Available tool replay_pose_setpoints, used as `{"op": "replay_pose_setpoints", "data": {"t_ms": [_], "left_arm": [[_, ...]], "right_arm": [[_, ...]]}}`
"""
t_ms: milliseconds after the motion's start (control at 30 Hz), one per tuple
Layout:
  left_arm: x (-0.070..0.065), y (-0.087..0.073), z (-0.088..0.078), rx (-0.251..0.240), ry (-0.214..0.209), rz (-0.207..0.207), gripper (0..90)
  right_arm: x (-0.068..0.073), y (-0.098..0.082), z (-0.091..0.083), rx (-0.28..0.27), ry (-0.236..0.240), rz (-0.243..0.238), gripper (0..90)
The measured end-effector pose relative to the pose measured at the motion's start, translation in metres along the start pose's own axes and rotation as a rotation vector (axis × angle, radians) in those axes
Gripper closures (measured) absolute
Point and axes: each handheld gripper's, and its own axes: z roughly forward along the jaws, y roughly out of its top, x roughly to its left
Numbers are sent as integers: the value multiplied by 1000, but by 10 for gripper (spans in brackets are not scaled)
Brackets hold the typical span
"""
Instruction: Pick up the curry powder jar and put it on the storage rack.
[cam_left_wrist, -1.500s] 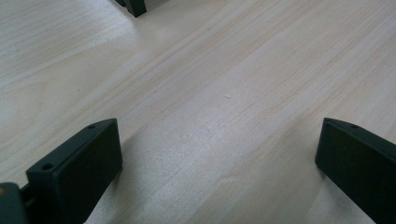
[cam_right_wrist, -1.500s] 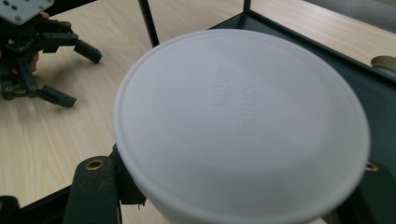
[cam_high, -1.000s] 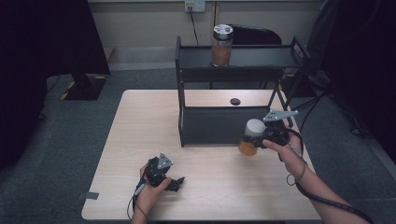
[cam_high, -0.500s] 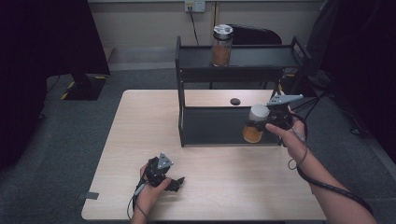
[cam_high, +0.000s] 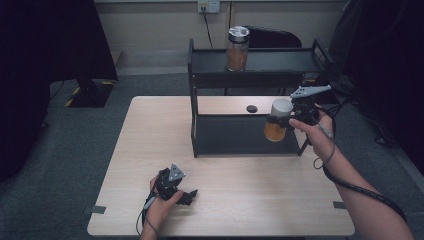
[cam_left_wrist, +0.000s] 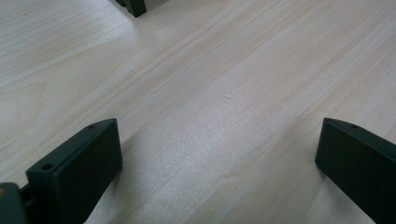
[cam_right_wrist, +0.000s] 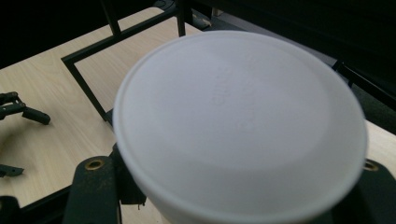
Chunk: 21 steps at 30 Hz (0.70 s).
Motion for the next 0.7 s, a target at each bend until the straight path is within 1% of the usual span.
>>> {"op": "replay_pose_setpoints", "data": {"t_ms": [133, 233, 700], "left_arm": [[0, 0, 0, 0, 0, 0, 0], [0, 0, 0, 0, 0, -1, 0], [0, 0, 0, -2, 0, -3, 0]], "right_arm": [[-2, 12, -7, -1, -2, 1, 349], [-2, 22, -12, -1, -11, -7, 349], [-2, 61, -33, -6, -23, -16, 348]]}}
